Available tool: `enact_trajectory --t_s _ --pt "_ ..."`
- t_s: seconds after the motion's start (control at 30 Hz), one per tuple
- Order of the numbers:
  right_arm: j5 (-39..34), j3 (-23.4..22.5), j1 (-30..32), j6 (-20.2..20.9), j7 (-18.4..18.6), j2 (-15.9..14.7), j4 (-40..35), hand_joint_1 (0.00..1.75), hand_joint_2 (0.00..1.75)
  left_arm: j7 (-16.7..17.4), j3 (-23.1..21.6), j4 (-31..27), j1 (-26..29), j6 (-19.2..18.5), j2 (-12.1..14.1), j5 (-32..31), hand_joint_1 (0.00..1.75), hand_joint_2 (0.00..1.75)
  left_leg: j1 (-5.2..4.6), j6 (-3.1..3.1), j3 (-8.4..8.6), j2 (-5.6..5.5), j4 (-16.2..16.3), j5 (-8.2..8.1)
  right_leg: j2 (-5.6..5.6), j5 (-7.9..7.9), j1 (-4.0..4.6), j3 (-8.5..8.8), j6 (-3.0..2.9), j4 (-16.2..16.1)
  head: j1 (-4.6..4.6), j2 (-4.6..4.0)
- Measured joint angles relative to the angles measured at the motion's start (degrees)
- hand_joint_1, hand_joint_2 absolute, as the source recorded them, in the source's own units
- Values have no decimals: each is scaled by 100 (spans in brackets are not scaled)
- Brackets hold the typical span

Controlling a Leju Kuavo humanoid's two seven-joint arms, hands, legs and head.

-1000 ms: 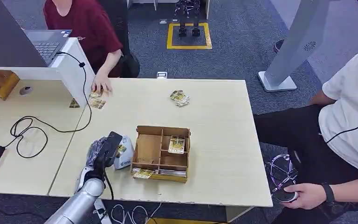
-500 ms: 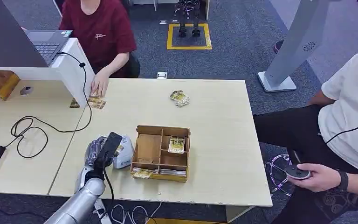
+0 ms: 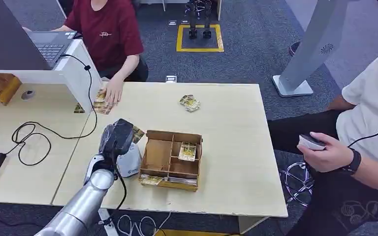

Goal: Pass the card to the sensor for recognition and then transmit it.

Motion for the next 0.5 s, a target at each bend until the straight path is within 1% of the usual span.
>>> enact_trajectory --t_s 0.07,0.2,0.27,0.4,0.5 --pt "26 37 -25 31 13 0 0 0 0 -111 -20 -173 -207 118 -42 44 175 175 0 4 -7 -3 0 4 -5 1 0 -2 0 0 0 0" --pt "35 111 -74 68 44 0 0 0 0 -157 -31 -365 -499 190 -70 85 175 175 0 4 -6 3 0 4 1 6 0 -5 -5 1 0 0" --pt "46 142 -80 77 92 0 0 0 0 -205 -33 -375 -624 328 -81 35 175 175 0 3 -7 2 0 5 0 6 0 -6 -5 1 0 0" --pt "63 203 -105 94 122 0 0 0 0 -253 -33 -376 -802 450 -74 7 175 175 0 3 -7 1 -1 5 0 5 0 -6 -5 1 -4 0" --pt "114 267 -120 138 138 0 -2 0 0 -349 -33 -349 -905 742 -59 -190 175 175 0 3 -9 2 -1 5 1 5 0 -7 -5 1 -4 0"
